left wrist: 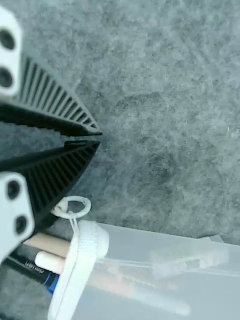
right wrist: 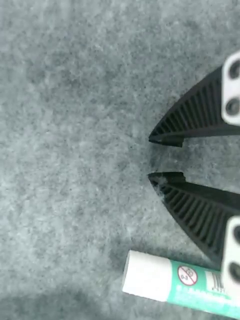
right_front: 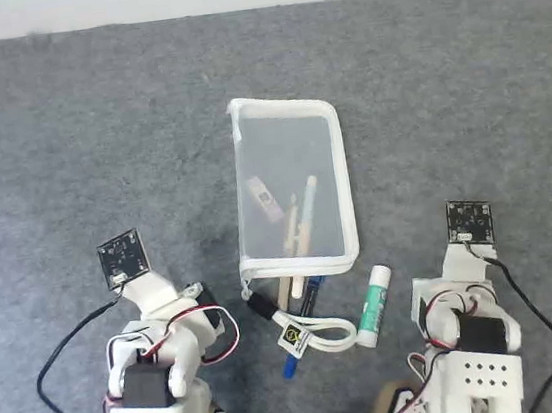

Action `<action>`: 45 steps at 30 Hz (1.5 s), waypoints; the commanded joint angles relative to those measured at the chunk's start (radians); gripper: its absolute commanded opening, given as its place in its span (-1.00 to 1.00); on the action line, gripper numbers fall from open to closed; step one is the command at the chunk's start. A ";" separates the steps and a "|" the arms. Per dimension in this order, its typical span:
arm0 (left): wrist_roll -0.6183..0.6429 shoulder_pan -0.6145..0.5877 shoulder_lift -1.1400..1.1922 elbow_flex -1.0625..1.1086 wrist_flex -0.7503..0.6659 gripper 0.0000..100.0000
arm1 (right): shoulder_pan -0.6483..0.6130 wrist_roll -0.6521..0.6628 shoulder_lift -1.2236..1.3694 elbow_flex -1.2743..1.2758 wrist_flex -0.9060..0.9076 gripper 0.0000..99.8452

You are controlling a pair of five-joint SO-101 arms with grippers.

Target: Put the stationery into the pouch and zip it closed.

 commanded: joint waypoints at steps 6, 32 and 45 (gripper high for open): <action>0.006 0.005 -0.018 -0.022 0.002 -0.97 | 0.015 -0.005 0.008 -0.025 0.008 -0.78; 0.006 0.006 -0.018 -0.022 0.002 -0.97 | -0.010 -0.006 0.008 -0.023 0.001 -0.78; 0.005 0.086 -0.020 -0.024 -0.008 -0.97 | -0.010 -0.008 0.008 -0.023 0.007 -0.78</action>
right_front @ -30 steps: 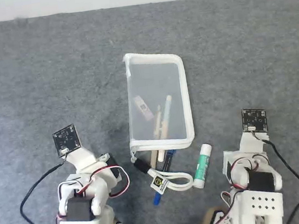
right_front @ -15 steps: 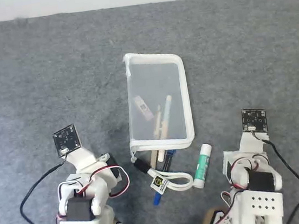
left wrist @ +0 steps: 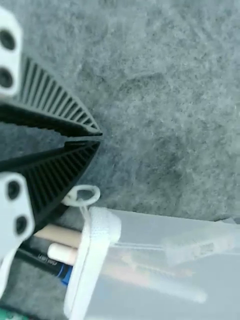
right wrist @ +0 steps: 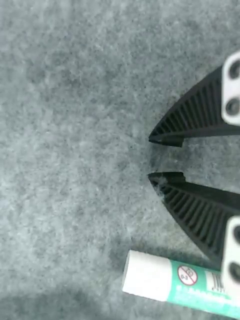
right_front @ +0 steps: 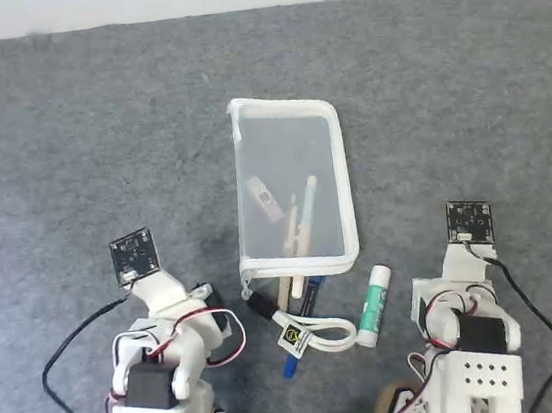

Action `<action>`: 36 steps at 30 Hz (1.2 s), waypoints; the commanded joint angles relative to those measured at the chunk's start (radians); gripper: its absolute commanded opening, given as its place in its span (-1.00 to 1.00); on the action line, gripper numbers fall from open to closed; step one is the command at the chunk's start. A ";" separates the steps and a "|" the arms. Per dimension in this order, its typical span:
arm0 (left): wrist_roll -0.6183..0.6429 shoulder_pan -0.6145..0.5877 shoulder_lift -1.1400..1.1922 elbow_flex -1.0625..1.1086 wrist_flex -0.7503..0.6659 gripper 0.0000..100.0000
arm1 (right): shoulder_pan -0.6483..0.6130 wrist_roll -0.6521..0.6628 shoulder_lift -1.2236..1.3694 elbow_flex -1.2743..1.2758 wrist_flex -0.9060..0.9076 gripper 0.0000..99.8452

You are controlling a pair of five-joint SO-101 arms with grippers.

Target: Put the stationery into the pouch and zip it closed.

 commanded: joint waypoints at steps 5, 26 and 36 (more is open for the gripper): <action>0.005 0.009 -0.020 -0.033 -0.034 -0.97 | -0.008 -0.006 0.008 -0.023 0.008 -0.78; -0.058 -0.063 -0.020 -0.168 -0.031 -0.97 | -0.005 -0.003 0.008 -0.126 -0.013 -0.78; -0.427 -0.086 -0.020 -0.259 -0.032 -0.97 | -0.001 -0.003 0.008 -0.267 -0.004 -0.78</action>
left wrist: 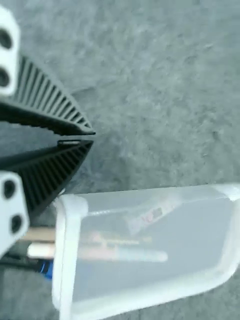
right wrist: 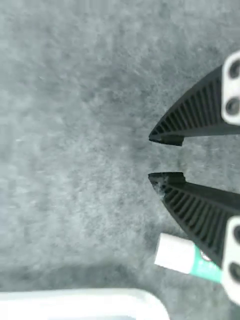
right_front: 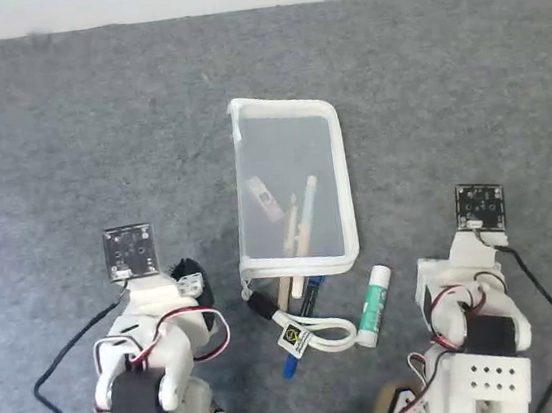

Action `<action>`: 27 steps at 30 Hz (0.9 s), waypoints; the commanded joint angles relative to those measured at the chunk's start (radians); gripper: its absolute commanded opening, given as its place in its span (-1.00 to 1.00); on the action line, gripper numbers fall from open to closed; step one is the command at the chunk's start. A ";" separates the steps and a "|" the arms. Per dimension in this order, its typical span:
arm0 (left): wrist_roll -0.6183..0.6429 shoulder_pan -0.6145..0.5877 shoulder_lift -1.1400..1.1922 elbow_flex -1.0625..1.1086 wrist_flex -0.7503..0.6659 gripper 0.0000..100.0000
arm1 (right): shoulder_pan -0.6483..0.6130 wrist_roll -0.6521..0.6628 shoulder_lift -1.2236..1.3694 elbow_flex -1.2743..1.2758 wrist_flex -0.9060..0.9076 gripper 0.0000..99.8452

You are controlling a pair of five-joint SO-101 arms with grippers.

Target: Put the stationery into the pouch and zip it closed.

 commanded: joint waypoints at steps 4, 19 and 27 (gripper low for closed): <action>-0.138 -0.028 -0.020 -0.077 -0.068 -0.97 | -0.001 0.003 -0.001 -0.149 -0.004 -0.78; -0.571 -0.026 -0.020 -0.067 -0.130 -0.97 | -0.007 0.219 0.002 -0.427 0.065 -0.84; -0.548 -0.040 -0.017 -0.071 -0.107 -0.97 | -0.030 0.308 0.012 -0.632 0.150 -0.99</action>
